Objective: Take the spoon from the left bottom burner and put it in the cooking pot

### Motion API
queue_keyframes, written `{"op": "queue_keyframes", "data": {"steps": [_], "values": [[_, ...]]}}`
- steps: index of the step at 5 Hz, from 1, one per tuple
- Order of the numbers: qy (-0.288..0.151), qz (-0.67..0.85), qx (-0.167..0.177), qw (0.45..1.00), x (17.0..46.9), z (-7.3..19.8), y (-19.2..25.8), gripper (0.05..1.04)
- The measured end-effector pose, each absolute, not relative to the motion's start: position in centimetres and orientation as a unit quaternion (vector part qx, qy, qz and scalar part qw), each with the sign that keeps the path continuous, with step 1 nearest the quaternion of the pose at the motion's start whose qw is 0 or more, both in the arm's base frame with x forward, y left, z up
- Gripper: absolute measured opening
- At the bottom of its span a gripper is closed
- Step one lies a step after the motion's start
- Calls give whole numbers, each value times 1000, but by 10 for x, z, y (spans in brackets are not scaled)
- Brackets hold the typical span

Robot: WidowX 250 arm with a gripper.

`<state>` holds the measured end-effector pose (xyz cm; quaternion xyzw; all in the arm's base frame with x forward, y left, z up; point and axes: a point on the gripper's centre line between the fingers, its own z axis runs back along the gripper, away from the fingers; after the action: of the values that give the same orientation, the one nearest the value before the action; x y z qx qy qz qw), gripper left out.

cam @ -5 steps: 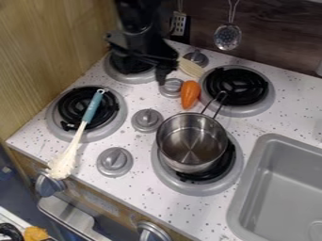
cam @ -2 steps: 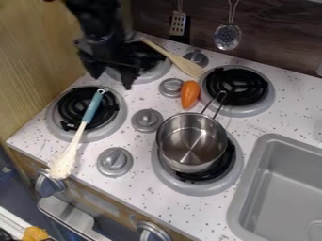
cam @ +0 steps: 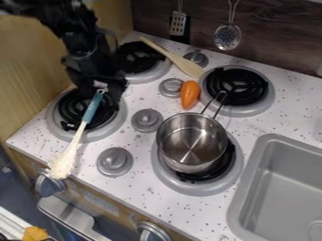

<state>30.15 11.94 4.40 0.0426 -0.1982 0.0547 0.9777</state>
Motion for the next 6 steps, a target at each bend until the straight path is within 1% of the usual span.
{"op": "queue_keyframes", "data": {"steps": [1, 2, 3, 4, 5, 6], "values": [[-183, 61, 29, 981, 298, 27, 126, 1000], [-178, 60, 22, 982, 300, 21, 128, 1000], [-172, 62, 23, 983, 300, 10, 133, 1000], [-178, 64, 18, 982, 302, 9, 134, 942], [-172, 67, 8, 983, 301, 6, 133, 680], [-161, 78, 6, 984, 300, 5, 133, 574]]}}
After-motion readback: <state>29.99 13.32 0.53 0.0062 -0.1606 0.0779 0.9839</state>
